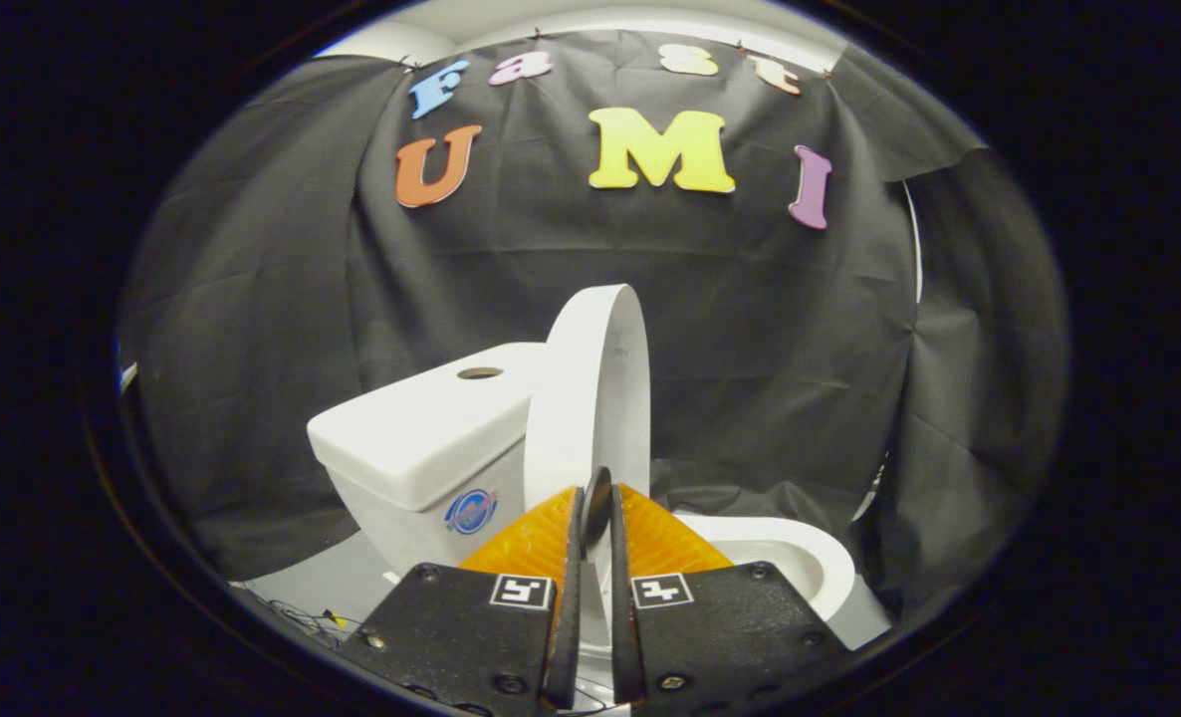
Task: Open the toilet lid.
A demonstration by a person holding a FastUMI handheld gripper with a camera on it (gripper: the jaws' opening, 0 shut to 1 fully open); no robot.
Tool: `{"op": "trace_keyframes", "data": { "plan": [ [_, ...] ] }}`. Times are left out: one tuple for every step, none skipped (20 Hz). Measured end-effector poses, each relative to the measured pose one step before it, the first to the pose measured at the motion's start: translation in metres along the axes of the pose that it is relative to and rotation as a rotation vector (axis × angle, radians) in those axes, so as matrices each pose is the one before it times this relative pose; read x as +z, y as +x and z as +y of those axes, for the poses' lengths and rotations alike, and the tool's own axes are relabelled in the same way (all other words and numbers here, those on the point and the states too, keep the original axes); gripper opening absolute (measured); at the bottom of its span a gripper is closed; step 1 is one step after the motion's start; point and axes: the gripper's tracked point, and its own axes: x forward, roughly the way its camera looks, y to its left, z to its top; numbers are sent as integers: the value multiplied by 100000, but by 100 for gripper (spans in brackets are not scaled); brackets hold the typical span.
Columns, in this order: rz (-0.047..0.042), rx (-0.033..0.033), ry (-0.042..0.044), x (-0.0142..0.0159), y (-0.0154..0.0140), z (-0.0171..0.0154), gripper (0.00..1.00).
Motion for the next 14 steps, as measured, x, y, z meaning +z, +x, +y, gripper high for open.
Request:
{"op": "trace_keyframes", "data": {
  "plan": [
    [157,429,-1119,-82,119,306,18],
    [322,151,-1566,-34,179,381,18],
    [443,39,-1642,-196,112,447,20],
    [371,167,-1773,-32,58,477,20],
    [-80,-132,-2033,93,141,319,21],
    [-184,-695,-1983,155,0,293,21],
    [-168,-615,-1629,-104,120,262,22],
    [233,25,-1278,64,62,443,22],
    [227,-105,-1549,-49,154,411,22],
    [134,-367,-1926,-96,102,395,22],
    [171,-882,-2538,-9,1,180,23],
    [-23,-1283,-3158,122,-81,113,23],
    [-262,-1019,-3320,-6,126,-84,24],
    [-391,-213,-2456,133,-17,12,25]
  ]
}}
